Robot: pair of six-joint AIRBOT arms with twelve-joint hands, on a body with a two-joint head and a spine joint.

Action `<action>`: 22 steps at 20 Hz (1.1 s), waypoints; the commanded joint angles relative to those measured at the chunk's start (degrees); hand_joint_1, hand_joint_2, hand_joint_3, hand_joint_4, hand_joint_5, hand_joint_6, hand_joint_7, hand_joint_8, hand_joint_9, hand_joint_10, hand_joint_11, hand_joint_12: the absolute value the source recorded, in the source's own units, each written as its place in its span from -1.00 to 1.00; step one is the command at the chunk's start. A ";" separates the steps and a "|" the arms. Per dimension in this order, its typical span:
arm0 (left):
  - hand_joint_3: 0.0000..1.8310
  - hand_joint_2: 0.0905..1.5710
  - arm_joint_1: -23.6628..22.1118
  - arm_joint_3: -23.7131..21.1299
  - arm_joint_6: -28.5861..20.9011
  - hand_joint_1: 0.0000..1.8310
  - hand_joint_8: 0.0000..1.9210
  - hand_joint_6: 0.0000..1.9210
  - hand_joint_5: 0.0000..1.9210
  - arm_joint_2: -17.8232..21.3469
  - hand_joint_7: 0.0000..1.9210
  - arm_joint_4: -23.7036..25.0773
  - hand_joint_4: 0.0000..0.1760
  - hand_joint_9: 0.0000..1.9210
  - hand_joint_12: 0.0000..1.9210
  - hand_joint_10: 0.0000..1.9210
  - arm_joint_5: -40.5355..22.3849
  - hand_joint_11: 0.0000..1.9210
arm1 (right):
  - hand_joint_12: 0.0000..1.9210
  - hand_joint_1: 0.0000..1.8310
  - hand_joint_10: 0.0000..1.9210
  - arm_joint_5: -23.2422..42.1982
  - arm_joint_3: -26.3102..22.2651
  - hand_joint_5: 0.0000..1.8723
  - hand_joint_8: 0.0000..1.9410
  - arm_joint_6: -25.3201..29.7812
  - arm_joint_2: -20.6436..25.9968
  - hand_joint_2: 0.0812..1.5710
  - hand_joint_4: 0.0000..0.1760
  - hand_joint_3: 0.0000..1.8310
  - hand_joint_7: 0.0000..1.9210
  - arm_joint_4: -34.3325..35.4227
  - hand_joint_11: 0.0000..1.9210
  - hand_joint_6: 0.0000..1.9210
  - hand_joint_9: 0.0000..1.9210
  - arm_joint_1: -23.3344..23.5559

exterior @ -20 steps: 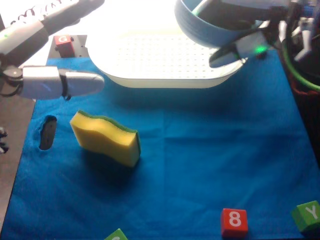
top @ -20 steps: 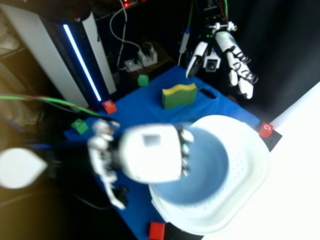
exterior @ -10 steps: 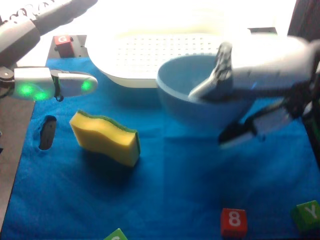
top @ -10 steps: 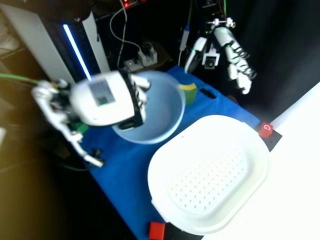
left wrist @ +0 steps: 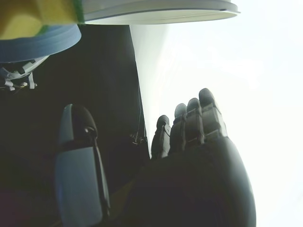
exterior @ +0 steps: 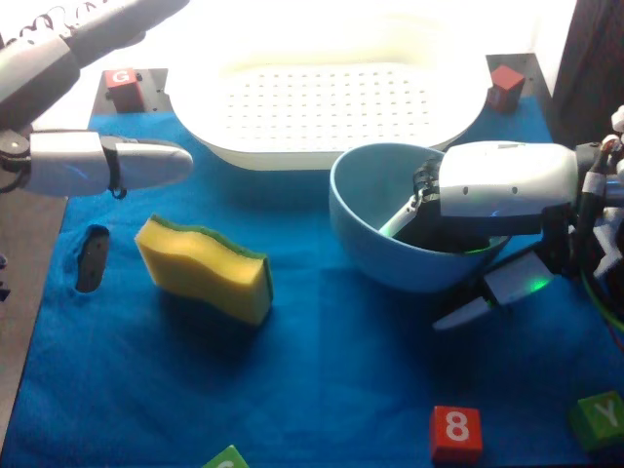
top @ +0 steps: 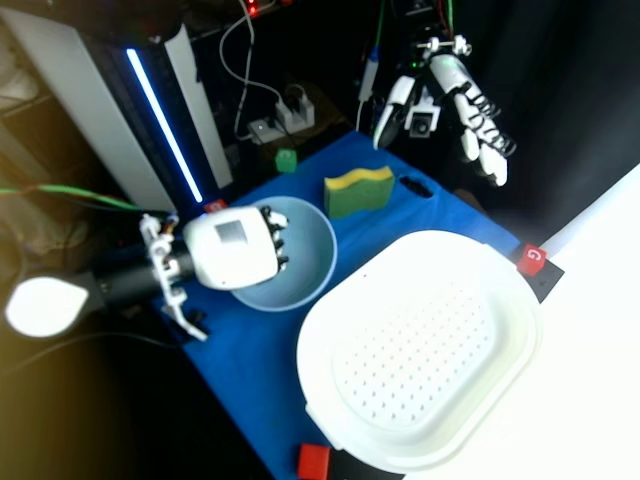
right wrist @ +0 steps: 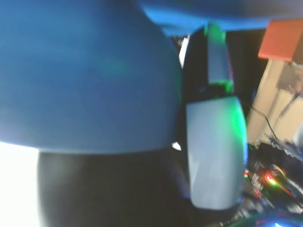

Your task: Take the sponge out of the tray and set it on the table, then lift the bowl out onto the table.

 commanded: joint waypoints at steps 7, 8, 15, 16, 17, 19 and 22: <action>-1.00 0.14 0.09 -0.13 -0.23 -0.21 -1.00 -1.00 -0.88 0.51 -0.86 -2.02 0.61 -0.88 -0.47 -1.00 -7.71 -1.00 | -0.78 -0.90 -0.95 9.41 -2.49 -0.98 -0.98 0.38 3.44 0.44 -0.21 -1.00 -0.96 9.32 -1.00 -0.99 -0.96 0.68; -1.00 0.13 0.29 -0.24 -0.23 -0.21 -1.00 -1.00 -0.88 0.63 -0.86 -2.18 0.60 -0.87 -0.48 -1.00 -7.97 -1.00 | -0.96 -0.85 -0.99 10.79 -2.58 -1.00 -1.00 0.38 4.10 0.37 -0.27 -1.00 -0.99 10.82 -1.00 -1.00 -0.99 0.61; -1.00 0.14 2.49 -1.78 -0.23 -0.31 -1.00 -1.00 -0.93 1.68 -0.91 -3.36 0.99 -0.92 -0.67 -1.00 -11.91 -1.00 | -1.00 -0.53 -1.00 22.26 -8.23 -1.00 -1.00 -9.36 12.83 0.30 -0.05 -1.00 -1.00 31.50 -1.00 -1.00 -1.00 -7.41; -1.00 0.13 3.62 -2.49 -0.23 -0.34 -1.00 -1.00 -0.95 2.11 -0.92 -3.81 0.89 -0.92 -0.64 -1.00 -13.39 -1.00 | -1.00 -0.57 -1.00 24.64 -9.28 -0.98 -1.00 -11.51 14.01 0.29 0.15 -1.00 -1.00 36.55 -1.00 -0.99 -1.00 -10.53; -1.00 0.12 4.94 -3.28 -0.23 -0.35 -1.00 -1.00 -0.96 2.60 -0.94 -4.51 0.53 -0.94 -0.63 -1.00 -14.86 -1.00 | -1.00 -0.68 -1.00 26.99 -9.53 -1.00 -1.00 -12.31 14.36 0.30 0.19 -1.00 -1.00 40.35 -1.00 -1.00 -1.00 -13.22; -1.00 0.11 8.82 -5.18 -0.23 -0.27 -1.00 -0.99 -0.92 3.72 -0.97 -6.89 0.40 -0.96 -0.74 -1.00 -18.84 -1.00 | -1.00 -0.72 -1.00 31.64 -9.29 -1.00 -1.00 -12.38 14.13 0.33 0.91 -1.00 -1.00 48.87 -1.00 -1.00 -1.00 -18.36; -1.00 0.12 13.22 -7.46 -0.21 -0.24 -1.00 -1.00 -0.96 4.63 -0.98 -9.65 0.48 -0.96 -0.75 -1.00 -23.62 -1.00 | -1.00 -0.60 -1.00 34.42 -9.30 -1.00 -1.00 -12.38 13.61 0.33 1.00 -1.00 -1.00 55.91 -1.00 -1.00 -1.00 -23.30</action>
